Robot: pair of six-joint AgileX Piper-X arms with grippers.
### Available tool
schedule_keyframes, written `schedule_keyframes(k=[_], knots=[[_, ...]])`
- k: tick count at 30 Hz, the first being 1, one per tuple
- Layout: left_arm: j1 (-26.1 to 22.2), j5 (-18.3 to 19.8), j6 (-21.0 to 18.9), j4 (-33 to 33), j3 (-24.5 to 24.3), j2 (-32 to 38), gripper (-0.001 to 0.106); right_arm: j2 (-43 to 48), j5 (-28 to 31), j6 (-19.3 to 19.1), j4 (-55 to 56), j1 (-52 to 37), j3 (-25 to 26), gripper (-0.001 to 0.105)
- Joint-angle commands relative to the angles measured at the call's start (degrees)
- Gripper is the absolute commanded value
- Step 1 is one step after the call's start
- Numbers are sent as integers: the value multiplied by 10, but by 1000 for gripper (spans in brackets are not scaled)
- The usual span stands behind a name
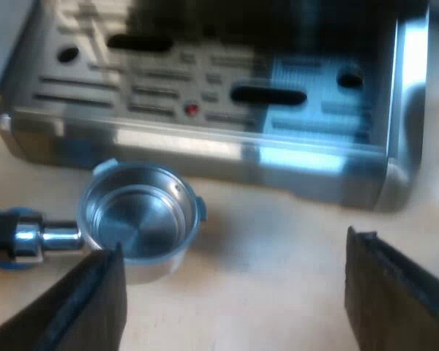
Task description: Put the handle in the coffee machine
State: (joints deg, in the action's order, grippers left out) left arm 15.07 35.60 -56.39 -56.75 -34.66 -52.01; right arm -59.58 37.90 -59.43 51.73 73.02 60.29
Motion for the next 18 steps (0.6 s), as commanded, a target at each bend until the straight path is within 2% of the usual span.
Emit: schedule_keyframes(k=[1, 5, 13, 15, 18], knots=[[-28, 39, -1, 8, -5, 20, 0, -13, 59, -40, -30, 31, 2, 64], [-78, 42, -1, 1, -5, 25, 0, -53, 110, -69, -98, 68, 2, 64], [-136, 47, 28, -2, -5, 25, 0, -131, 152, -69, -177, 74, 2, 64], [-165, 78, 43, 4, -5, 25, 0, -155, 159, -69, -213, 74, 2, 62], [-186, 88, 54, 14, -5, 25, 0, -175, 164, -69, -251, 74, 2, 62]])
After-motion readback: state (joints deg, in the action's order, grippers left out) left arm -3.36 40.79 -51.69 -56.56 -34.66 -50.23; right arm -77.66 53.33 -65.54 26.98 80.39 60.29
